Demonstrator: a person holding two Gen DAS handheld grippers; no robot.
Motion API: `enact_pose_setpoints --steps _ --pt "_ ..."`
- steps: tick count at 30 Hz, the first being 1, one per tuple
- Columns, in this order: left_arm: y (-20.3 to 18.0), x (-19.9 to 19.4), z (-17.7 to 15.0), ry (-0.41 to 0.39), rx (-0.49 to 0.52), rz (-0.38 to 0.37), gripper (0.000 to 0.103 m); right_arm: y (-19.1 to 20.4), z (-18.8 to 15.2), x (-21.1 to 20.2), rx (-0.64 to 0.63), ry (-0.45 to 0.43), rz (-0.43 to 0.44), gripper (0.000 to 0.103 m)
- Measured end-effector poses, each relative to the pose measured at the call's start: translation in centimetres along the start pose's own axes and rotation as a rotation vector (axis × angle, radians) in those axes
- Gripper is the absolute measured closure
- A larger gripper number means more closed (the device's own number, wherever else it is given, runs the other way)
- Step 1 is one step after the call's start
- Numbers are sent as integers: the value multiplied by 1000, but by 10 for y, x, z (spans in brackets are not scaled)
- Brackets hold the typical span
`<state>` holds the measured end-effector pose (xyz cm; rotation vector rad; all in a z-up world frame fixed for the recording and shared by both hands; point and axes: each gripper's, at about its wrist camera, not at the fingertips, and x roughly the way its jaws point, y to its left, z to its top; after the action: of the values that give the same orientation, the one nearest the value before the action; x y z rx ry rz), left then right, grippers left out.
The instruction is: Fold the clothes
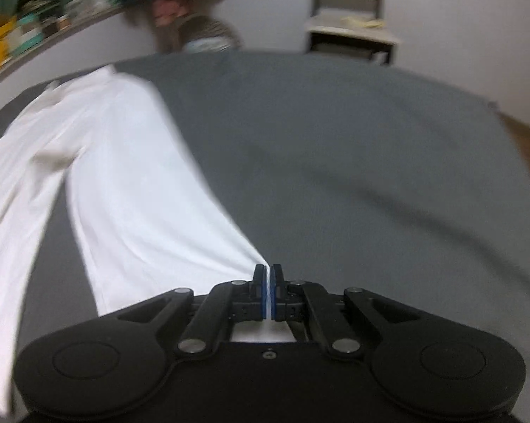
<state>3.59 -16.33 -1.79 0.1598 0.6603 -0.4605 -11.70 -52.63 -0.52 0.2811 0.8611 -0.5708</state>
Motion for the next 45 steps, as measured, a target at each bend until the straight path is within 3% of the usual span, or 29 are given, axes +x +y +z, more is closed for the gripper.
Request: enact_pose_setpoints --steps 5,8,10,12,14,19,26,28,29,30,33,37,40,43,45 --pt "-6 9 -5 13 8 -31 32 -26 44 21 57 -44 -116 100" --pt "-9 12 -6 12 29 -42 32 -39 51 47 130 19 -92 98" --pt "-11 13 -7 11 52 -42 32 -48 46 51 186 35 -50 86" --pt "-12 14 -7 12 72 -40 32 -65 34 37 259 -2 -26 63" --pt "-13 15 -6 11 83 -41 32 -87 17 17 339 -38 -15 59" --pt "-13 15 -3 12 52 -87 32 -138 -37 -19 553 2 -6 59" --pt "-9 8 -6 24 -15 -100 32 -144 -93 -29 810 -16 178 60" --pt "-10 6 -8 24 -18 -98 32 -138 -89 -22 820 -27 186 78" --pt "-12 6 -9 24 -12 -95 32 -138 -89 -17 829 -23 196 93" --pt "-14 5 -10 25 -5 -91 32 -137 -89 -14 838 -21 201 96" --pt "-19 3 -12 24 25 -78 32 -139 -82 -24 823 -76 162 97" --pt "-22 1 -15 22 64 -71 32 -156 -46 -63 780 -238 55 99" --pt "-24 1 -16 18 83 -85 32 -176 -12 -77 732 -308 7 100" --pt "-26 -3 -17 -1 86 -142 32 -186 21 -72 682 -333 -31 100" --pt "-27 -8 -16 -24 78 -211 32 -186 31 -52 644 -280 -79 100"
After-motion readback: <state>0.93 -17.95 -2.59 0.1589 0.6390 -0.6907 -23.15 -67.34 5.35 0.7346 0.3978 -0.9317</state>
